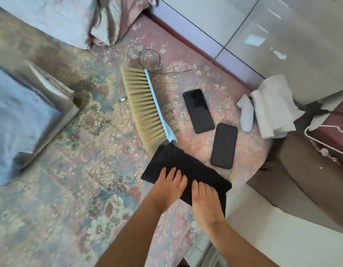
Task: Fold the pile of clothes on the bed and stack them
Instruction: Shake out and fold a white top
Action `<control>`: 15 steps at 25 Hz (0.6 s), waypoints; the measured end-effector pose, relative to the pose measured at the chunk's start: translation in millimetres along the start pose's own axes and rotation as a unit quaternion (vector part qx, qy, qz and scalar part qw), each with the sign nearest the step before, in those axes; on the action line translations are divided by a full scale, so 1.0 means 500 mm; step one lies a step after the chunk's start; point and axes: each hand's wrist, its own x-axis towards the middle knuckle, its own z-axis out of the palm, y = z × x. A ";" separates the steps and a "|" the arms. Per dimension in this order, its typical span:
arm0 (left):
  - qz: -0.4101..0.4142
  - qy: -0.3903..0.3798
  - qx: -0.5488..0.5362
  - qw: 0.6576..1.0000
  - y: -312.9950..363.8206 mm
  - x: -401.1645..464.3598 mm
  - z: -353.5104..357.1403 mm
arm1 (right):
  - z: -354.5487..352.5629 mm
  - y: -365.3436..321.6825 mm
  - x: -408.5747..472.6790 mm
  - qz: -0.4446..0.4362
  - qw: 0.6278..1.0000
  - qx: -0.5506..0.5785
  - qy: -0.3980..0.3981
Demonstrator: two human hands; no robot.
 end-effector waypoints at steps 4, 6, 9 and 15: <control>-0.047 0.014 -0.114 0.992 -0.058 -0.163 -0.046 | -0.127 -0.110 -0.047 -0.115 0.989 -0.052 -0.077; -0.088 0.030 -0.136 0.986 -0.113 -0.254 -0.072 | -0.193 -0.187 -0.033 -0.198 0.974 -0.069 -0.089; -0.189 0.125 -0.098 0.969 -0.233 -0.369 -0.109 | -0.282 -0.325 0.033 -0.320 0.939 -0.122 0.029; -0.407 0.151 0.074 0.898 -0.495 -0.469 -0.122 | -0.421 -0.602 0.250 -0.418 0.860 -0.186 0.226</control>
